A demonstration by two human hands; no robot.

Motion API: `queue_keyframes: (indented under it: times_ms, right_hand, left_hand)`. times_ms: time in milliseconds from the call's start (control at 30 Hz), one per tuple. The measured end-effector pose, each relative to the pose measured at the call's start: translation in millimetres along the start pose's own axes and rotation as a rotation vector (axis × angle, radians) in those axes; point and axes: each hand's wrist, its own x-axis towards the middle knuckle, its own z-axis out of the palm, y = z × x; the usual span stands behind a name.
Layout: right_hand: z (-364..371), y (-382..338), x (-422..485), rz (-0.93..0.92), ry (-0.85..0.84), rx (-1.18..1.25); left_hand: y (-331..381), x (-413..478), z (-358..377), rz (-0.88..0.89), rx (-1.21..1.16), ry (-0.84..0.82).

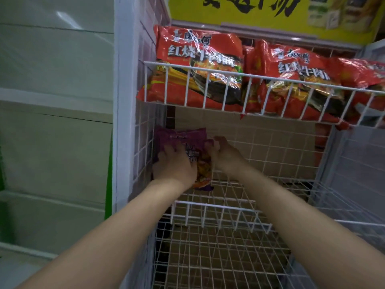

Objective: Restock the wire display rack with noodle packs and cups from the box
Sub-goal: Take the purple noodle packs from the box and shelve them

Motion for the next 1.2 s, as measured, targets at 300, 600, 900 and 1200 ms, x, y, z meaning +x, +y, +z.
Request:
queue_keyframes:
  times_ms: [300,600,900,1200]
  right_hand:
    - [-54.7,49.8,-79.4,0.094,0.287,0.289]
    - [-124.9,133.0,-244.3,0.034,0.494,0.402]
    - [-159.3,257.1,-362.1,0.324,0.582,0.39]
    - [-155.6,356.7,-465.0,0.585,0.611,0.238]
  left_hand:
    - [79.3,-57.3,9.8,0.201,-0.252,0.256]
    - [198.9,-163.6,74.5,0.604,-0.618,0.431]
    - [305.9,-253.7,168.9,0.664,-0.798,0.094]
    - [373.4,-321.6,221.8,0.699,-0.839,-0.079]
